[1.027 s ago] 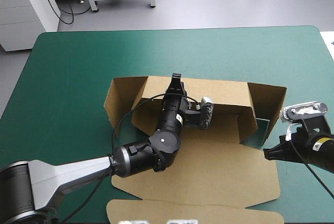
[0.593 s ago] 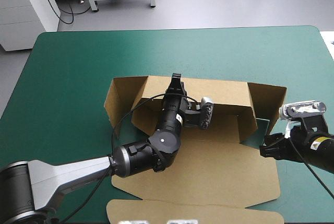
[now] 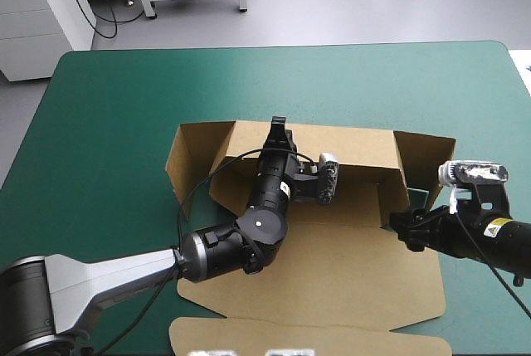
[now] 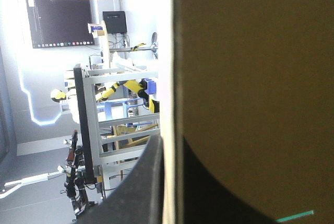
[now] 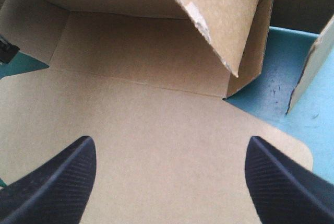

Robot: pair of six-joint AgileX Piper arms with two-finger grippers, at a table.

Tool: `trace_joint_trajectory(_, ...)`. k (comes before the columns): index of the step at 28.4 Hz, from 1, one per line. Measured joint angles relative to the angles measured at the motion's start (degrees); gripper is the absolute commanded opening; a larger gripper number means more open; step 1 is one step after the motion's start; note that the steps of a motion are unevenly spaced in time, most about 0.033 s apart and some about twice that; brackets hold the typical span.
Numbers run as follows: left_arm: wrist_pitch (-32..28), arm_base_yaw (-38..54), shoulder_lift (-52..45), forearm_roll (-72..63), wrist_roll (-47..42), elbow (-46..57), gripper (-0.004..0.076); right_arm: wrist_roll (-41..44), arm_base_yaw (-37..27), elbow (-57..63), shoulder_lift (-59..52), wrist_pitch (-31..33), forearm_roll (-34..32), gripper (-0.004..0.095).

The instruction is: Fold the box

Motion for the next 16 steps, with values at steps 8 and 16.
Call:
trace_joint_trajectory(8, 0.1, 0.0, 0.0, 0.0, -0.1, 0.0, -0.001, 7.8, 0.0, -14.0, 6.1, -0.1, -11.3, 0.0728)
trace_joint_trajectory(16, 0.1, 0.0, 0.0, 0.0, -0.1, 0.0, -0.001, 8.7, 0.0, -27.9, 20.0, 0.0, -14.3, 0.0714)
